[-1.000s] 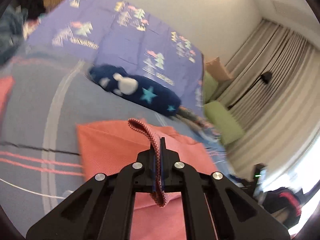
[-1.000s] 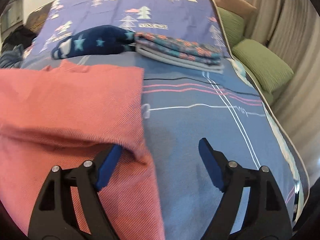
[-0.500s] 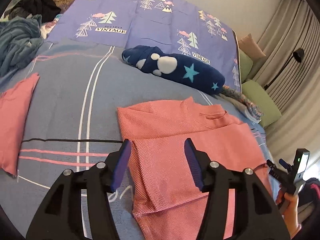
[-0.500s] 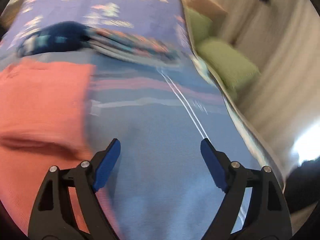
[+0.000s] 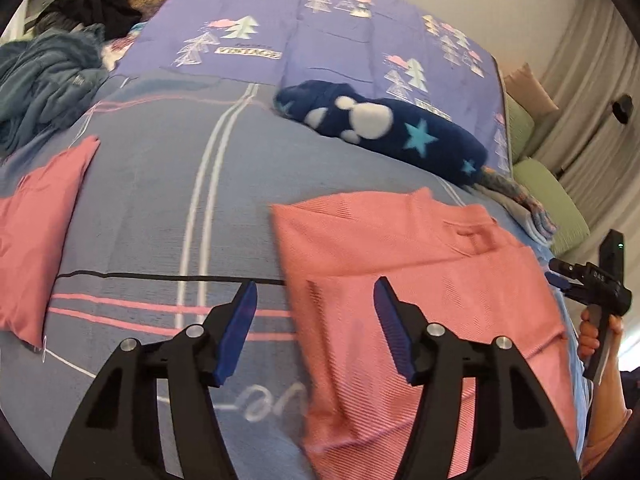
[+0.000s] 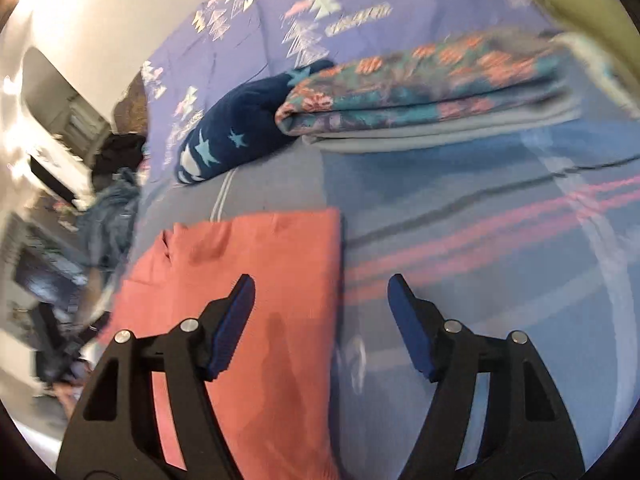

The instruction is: Fold small clothes

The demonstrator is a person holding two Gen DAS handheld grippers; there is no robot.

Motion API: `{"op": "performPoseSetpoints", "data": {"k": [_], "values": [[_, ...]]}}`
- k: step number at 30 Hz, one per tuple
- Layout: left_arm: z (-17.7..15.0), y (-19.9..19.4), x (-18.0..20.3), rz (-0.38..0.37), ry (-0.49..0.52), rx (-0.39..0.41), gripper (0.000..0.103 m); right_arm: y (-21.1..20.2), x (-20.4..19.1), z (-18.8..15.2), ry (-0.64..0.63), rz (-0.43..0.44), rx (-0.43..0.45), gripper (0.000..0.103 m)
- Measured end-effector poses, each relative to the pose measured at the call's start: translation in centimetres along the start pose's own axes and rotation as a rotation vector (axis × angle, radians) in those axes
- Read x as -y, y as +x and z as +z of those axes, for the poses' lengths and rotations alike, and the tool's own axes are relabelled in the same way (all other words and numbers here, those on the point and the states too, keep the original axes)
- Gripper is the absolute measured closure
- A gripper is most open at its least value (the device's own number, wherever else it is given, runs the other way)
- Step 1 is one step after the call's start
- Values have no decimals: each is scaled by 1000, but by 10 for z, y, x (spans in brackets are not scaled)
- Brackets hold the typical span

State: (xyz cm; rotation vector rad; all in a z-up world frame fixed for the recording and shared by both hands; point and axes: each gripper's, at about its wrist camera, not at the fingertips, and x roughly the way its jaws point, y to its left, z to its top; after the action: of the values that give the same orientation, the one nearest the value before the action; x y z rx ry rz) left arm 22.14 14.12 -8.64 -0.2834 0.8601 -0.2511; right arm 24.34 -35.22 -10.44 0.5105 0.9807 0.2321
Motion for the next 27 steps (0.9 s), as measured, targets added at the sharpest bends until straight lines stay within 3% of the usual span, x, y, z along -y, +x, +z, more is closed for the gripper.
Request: {"op": "performPoseSetpoints", "data": {"k": [4,5,6,7,9,10,11,14,17,19,20,21,22,23,27], "values": [[10,17,-20,-58,-83,-1,42,26,1,22,-51,148,-32,27],[17,24,-23,-86,-99,7,42,29,-1,24,-56,152,-31,41],[25,31,-27,-111,-119,8,42,35,-5,27,-71,133,-38,83],[30,36,-28,-128,-137,6,42,39,-6,27,-76,111,-52,97],[40,50,-27,-168,-157,-8,44,42,-11,29,-69,72,-55,96],[43,54,-24,-179,-138,-16,67,34,-17,27,-94,48,-14,96],[46,61,-17,-212,-105,-49,99,29,-20,26,-106,43,13,96],[42,61,-8,-182,-65,-42,99,11,-14,32,-89,26,86,97],[42,56,-8,-148,-58,-21,99,34,3,29,-57,-17,20,96],[40,57,-8,-134,-48,-16,99,42,0,25,-71,-33,29,95],[39,56,-8,-131,-47,-11,99,39,0,25,-61,-28,40,89],[38,54,-9,-137,-51,-5,99,34,1,26,-31,-21,59,72],[39,53,-10,-142,-55,-1,98,27,3,25,-2,-23,80,63],[37,49,-11,-147,-60,8,97,21,3,23,8,-23,95,58],[33,25,-13,-120,-53,49,94,-14,6,-1,-7,-58,112,59]]}}
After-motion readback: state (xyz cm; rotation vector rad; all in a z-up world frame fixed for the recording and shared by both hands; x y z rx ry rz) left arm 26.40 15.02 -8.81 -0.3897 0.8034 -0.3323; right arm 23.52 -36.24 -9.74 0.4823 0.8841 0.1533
